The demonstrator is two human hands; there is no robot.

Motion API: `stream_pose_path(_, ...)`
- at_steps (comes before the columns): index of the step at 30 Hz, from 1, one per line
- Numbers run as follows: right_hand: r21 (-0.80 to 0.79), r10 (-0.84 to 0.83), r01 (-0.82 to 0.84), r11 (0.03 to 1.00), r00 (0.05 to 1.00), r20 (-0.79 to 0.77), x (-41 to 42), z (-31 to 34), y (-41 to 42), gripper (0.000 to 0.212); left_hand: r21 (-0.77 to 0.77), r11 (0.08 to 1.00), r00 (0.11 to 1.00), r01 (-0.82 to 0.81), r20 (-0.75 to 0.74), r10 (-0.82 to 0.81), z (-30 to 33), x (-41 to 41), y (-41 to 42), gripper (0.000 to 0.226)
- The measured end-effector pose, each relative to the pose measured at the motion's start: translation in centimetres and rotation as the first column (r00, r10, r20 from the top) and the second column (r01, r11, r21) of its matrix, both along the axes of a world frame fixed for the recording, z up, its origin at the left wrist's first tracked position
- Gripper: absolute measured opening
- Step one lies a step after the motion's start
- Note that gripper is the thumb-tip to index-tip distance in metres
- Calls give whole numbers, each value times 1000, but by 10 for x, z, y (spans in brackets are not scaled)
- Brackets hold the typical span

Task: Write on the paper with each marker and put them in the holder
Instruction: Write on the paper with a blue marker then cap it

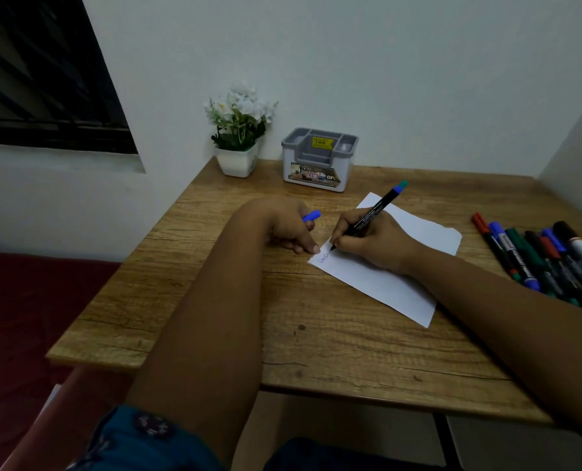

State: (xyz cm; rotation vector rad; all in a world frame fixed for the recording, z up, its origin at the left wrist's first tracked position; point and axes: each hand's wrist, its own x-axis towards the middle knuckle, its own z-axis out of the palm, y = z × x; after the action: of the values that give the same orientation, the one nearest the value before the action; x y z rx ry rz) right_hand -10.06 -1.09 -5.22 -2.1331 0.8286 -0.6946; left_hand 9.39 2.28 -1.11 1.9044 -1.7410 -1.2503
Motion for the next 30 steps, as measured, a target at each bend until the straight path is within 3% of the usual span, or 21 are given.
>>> stream_pose_path(14, -5, 5, -5, 1000, 1000, -19, 1, -2, -2, 17, -17, 1000, 1000, 8, 16, -8, -3, 1, -4, 38)
stream_pose_path(16, 120, -40, 21, 992, 988, 152, 2, 2, -2, 20, -14, 1000, 999, 25, 24, -25, -3, 2, -4, 37)
stream_pose_path(18, 327, -128, -11, 945, 907, 400, 4, 11, -4, 15, -37, 997, 997, 63, 56, -61, -4, 3, -4, 36)
stream_pose_path(20, 386, -180, -32, 922, 846, 501, 1, 22, -8, 10, -142, 988, 992, 64, 118, -47, -3, 3, -4, 34)
stream_pose_path(22, 341, -191, 11, 940, 846, 498, -5, 28, -12, 23, -232, 971, 998, -55, -54, 44, -2, 0, -5, 29)
stream_pose_path(25, 430, -241, -31, 902, 790, 564, -19, 29, -17, 28, -182, 965, 895, -188, -436, 92, 1, -6, -6, 33)
stream_pose_path(27, 524, -260, -151, 838, 734, 628, -24, 31, -17, 41, -209, 962, 868, -174, -494, 50, 1, -9, -6, 35)
stream_pose_path(30, 520, -279, -102, 848, 748, 602, -21, 34, -16, 40, -246, 962, 879, -120, -476, -12, 1, -11, -5, 33)
